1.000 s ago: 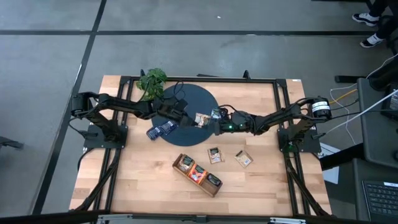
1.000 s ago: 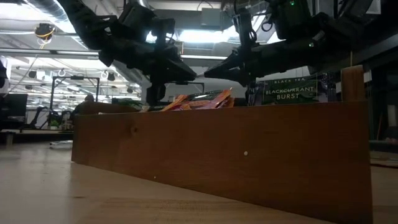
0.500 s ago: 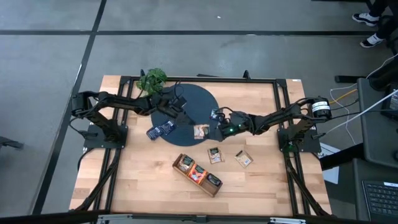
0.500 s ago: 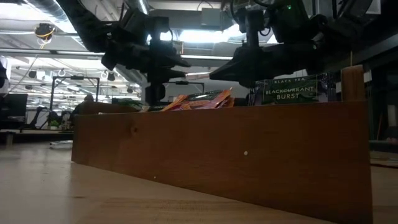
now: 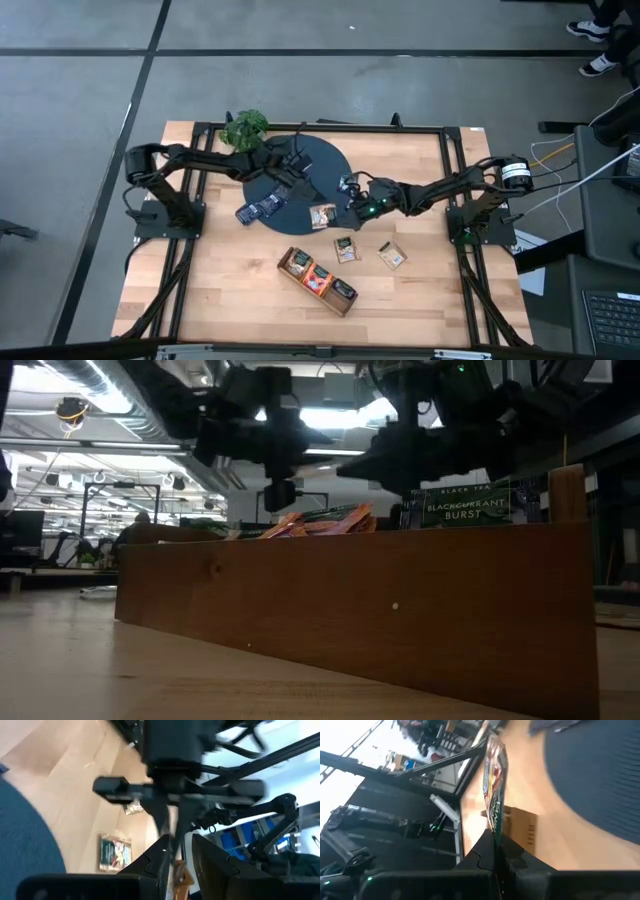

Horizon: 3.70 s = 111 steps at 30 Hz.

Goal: Pick & Place Tea
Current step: Put the brown tea bag into the left section of the wooden organizer

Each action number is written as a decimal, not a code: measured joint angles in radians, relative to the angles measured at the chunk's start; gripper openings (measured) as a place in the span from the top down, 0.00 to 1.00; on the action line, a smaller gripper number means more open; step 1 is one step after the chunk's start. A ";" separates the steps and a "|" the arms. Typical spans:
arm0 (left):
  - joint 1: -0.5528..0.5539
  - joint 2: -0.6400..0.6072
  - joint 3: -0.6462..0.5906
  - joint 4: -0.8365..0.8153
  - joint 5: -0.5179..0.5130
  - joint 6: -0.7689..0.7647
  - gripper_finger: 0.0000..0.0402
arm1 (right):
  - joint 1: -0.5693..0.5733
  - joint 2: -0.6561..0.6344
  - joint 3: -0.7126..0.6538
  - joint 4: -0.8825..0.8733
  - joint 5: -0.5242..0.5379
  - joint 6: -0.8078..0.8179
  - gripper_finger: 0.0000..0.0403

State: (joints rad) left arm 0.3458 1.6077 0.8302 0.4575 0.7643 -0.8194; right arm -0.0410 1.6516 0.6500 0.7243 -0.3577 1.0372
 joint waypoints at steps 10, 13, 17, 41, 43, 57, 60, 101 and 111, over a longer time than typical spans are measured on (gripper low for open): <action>-0.004 0.141 0.143 -0.046 0.243 0.006 0.82 | 0.000 0.000 0.138 -0.250 -0.079 -0.136 0.99; -0.004 0.141 0.151 -0.044 0.263 0.018 0.83 | -0.002 0.000 0.138 -0.251 -0.089 -0.142 0.99; -0.003 0.139 0.150 -0.071 0.294 0.031 0.86 | -0.003 0.000 0.138 -0.251 -0.089 -0.141 0.99; 0.032 0.137 0.150 -0.184 0.301 0.180 0.82 | -0.003 0.000 0.138 -0.198 -0.141 -0.076 0.98; 0.032 0.137 0.150 -0.184 0.310 0.180 0.78 | -0.003 0.000 0.138 -0.198 -0.141 -0.076 0.98; 0.041 0.137 0.150 -0.185 0.311 0.232 0.58 | -0.003 0.000 0.138 -0.198 -0.149 -0.077 0.99; 0.027 0.137 0.150 -0.185 0.345 0.232 0.58 | -0.008 0.000 0.138 -0.198 -0.144 -0.077 0.99; -0.008 0.019 0.018 -0.122 0.241 0.279 0.99 | -0.019 0.000 0.138 -0.180 -0.116 -0.062 0.82; -0.110 -0.092 -0.218 0.248 0.001 0.078 0.99 | -0.015 0.000 0.137 -0.090 -0.078 -0.043 0.81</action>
State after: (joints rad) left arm 0.2354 1.5154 0.6119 0.7053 0.7657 -0.7411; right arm -0.0559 1.6516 0.7872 0.6338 -0.4360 0.9939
